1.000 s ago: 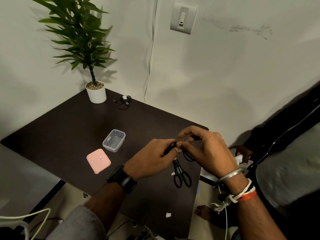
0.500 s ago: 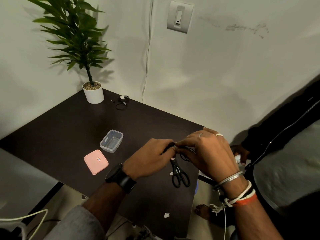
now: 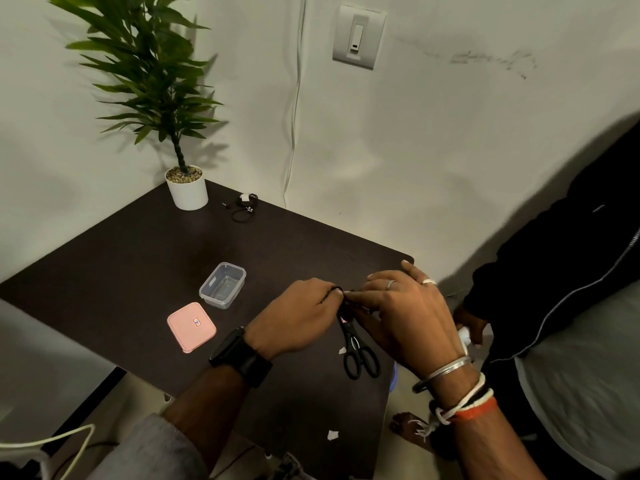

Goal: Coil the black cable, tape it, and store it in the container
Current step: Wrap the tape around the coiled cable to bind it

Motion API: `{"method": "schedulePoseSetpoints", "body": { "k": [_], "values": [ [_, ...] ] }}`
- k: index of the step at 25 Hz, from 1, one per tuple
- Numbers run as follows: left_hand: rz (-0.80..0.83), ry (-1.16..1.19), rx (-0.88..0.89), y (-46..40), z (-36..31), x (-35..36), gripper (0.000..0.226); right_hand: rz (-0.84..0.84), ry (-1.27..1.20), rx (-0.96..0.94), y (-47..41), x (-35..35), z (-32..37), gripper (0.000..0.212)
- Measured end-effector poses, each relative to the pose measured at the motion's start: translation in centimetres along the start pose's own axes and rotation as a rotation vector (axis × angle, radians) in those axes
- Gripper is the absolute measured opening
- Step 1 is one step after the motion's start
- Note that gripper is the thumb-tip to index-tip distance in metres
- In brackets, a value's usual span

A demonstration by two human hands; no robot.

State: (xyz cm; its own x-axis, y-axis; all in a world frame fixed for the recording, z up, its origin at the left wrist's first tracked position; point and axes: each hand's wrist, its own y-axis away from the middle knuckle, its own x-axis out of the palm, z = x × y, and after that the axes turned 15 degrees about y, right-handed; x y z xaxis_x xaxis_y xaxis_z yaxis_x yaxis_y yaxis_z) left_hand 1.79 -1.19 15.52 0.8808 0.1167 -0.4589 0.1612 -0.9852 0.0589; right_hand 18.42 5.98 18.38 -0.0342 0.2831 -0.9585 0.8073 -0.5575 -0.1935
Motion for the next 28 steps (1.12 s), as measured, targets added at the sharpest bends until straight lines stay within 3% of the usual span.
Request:
{"method": "schedulePoseSetpoints", "body": {
  "k": [7,14,18,23,28],
  "values": [
    [-0.012,0.061,-0.075,0.1,-0.3,0.7,0.039,-0.001,-0.065,-0.038,-0.1,0.4,-0.1,0.017],
    [0.036,0.277,-0.178,0.3,-0.1,0.3,0.042,-0.002,-0.236,0.010,-0.6,0.7,-0.6,0.015],
    [0.029,0.242,-0.089,0.5,0.2,-0.3,0.036,-0.002,-0.275,0.036,-0.7,0.6,-1.1,0.014],
    [-0.039,0.020,0.058,0.6,0.9,-0.4,0.027,-0.009,-0.261,0.028,-0.8,0.5,-1.5,0.011],
    [-0.082,-0.026,0.027,0.2,0.9,0.0,0.028,-0.028,-0.133,-0.062,-0.7,0.3,-0.9,0.017]
  ]
}}
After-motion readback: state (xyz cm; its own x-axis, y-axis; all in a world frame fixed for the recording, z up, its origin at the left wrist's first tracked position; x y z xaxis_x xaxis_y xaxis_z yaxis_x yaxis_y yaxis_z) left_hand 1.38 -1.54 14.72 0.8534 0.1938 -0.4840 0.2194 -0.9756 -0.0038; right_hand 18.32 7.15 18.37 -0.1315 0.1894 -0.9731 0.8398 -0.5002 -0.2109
